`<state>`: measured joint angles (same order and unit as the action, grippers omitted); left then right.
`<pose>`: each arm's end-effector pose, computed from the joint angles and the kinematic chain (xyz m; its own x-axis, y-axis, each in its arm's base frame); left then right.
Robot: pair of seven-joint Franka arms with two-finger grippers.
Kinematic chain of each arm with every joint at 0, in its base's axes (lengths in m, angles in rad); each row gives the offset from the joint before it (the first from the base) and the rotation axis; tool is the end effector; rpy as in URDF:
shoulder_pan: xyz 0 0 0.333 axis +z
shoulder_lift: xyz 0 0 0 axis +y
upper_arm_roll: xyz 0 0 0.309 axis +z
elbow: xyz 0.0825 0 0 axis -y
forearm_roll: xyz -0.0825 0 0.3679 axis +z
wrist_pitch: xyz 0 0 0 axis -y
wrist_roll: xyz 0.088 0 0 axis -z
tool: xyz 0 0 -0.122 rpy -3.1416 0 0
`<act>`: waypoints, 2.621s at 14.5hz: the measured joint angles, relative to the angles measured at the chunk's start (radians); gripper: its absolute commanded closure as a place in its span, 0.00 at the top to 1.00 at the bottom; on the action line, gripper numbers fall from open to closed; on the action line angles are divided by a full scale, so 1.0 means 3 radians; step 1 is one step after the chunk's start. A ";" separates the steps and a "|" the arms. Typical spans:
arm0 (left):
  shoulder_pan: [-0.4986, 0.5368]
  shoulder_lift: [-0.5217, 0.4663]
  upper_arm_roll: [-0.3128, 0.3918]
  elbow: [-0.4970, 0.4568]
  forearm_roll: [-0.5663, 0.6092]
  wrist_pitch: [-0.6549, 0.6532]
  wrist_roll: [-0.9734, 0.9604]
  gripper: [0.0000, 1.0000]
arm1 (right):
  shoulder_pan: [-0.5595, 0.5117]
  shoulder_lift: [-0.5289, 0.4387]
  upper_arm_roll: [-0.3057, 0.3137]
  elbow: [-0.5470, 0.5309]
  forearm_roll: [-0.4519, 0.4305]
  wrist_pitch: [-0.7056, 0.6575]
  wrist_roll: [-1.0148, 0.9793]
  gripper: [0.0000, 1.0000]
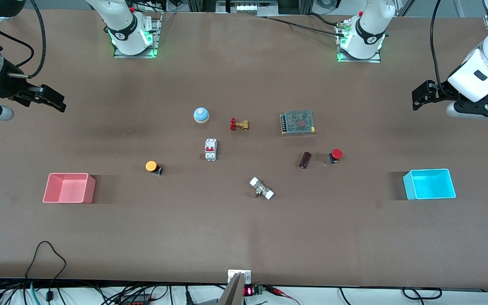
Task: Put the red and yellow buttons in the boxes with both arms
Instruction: 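Reach the right gripper to the yellow button while the left gripper reaches the red button, then grasp the yellow button with the right gripper while the left gripper grasps the red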
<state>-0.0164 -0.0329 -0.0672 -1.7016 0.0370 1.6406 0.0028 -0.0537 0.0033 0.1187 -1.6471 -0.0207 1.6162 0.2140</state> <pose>0.5295 -0.0406 0.5663 0.9957 -0.0887 -0.0283 -0.0898 -0.9952 -0.0389 0.5396 0.0326 0.5698 0.9886 -0.1475 -0.0291 -0.1467 -0.9888 0.0270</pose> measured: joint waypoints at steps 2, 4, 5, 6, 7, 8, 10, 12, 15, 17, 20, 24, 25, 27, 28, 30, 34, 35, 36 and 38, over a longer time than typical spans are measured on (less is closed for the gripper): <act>0.0000 0.0000 0.0000 0.0000 0.0000 0.0000 0.0000 1.00 | 0.0000 0.0000 -0.0001 -0.0002 0.0000 0.0000 0.0000 1.00; 0.0000 0.0000 0.0000 0.0000 0.0000 -0.0002 0.0000 1.00 | 0.0000 0.0001 -0.0001 -0.0004 0.0000 0.0000 0.0000 1.00; 0.0000 0.0000 0.0000 0.0000 0.0000 -0.0002 0.0000 1.00 | 0.0000 0.0001 -0.0001 -0.0004 0.0000 0.0000 0.0000 1.00; 0.0000 0.0000 0.0000 0.0000 0.0000 -0.0002 0.0000 1.00 | 0.0000 0.0002 -0.0001 -0.0005 0.0000 0.0000 0.0000 1.00; 0.0000 0.0000 0.0000 0.0000 0.0000 -0.0003 0.0000 1.00 | 0.0000 0.0006 -0.0001 -0.0010 0.0000 0.0000 0.0000 1.00; 0.0000 0.0000 0.0000 0.0000 0.0000 -0.0004 0.0000 1.00 | 0.0000 0.0017 -0.0001 -0.0017 0.0000 -0.0001 0.0000 1.00; 0.0000 0.0001 0.0000 -0.0001 0.0000 -0.0007 0.0000 1.00 | 0.0000 0.0067 -0.0001 -0.0043 0.0001 -0.0001 0.0000 1.00; -0.0005 0.0011 -0.0007 -0.0006 0.0000 -0.0011 0.0000 1.00 | 0.0001 0.0156 0.0004 -0.0069 0.0001 0.0003 0.0000 1.00; -0.0017 0.0095 -0.0133 -0.0019 0.0000 -0.0014 -0.0001 1.00 | 0.0021 0.0284 0.0014 -0.0169 0.0003 0.0208 0.0000 1.00; -0.0039 0.0199 -0.0193 0.0006 0.0000 0.0002 -0.0011 1.00 | 0.0065 0.0380 0.0022 -0.0280 0.0005 0.0473 0.0008 1.00; -0.0037 0.0494 -0.0197 0.0204 0.0000 0.0017 -0.0096 1.00 | 0.0155 0.0548 0.0031 -0.0500 0.0006 0.0920 0.0178 1.00; -0.0200 0.1017 -0.0209 0.0362 0.0000 0.0108 -0.0593 1.00 | 0.0300 0.0807 0.0037 -0.0576 0.0005 0.1095 0.0281 1.00; -0.0258 0.1126 -0.0211 0.0363 0.0000 0.0168 -0.0747 1.00 | 0.0335 0.0868 0.0037 -0.0587 0.0005 0.1172 0.0283 1.00; -0.0314 0.1323 -0.0212 0.0348 0.0000 0.0354 -0.0933 0.99 | 0.0416 0.0973 0.0038 -0.0644 0.0005 0.1401 0.0336 1.00; -0.0318 0.1403 -0.0212 0.0306 0.0001 0.0519 -0.0982 0.99 | 0.0452 0.1021 0.0038 -0.0683 0.0005 0.1527 0.0374 1.00; -0.0317 0.1491 -0.0209 0.0073 0.0001 0.0987 -0.1079 0.99 | 0.0514 0.1119 0.0039 -0.0732 -0.0005 0.1741 0.0426 1.00; -0.0372 0.1518 -0.0211 -0.0548 0.0011 0.1865 -0.1265 0.99 | 0.0565 0.1350 0.0038 -0.0757 -0.0077 0.2068 0.0433 1.00; -0.0381 0.1518 -0.0211 -0.0667 0.0012 0.2032 -0.1300 1.00 | 0.0580 0.1400 0.0038 -0.0758 -0.0082 0.2125 0.0434 1.00; -0.0387 0.1518 -0.0211 -0.0783 0.0012 0.2199 -0.1344 1.00 | 0.0596 0.1448 0.0038 -0.0759 -0.0082 0.2182 0.0452 1.00; -0.0406 0.1519 -0.0211 -0.0984 0.0013 0.2476 -0.1403 1.00 | 0.0616 0.1530 0.0038 -0.0759 -0.0082 0.2291 0.0555 1.00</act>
<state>-0.1382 0.4227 -0.1306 -1.9968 0.0408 2.3834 -0.4180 0.1312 0.4624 0.1301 -1.8749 -0.0453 2.3036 0.3805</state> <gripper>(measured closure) 0.000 0.000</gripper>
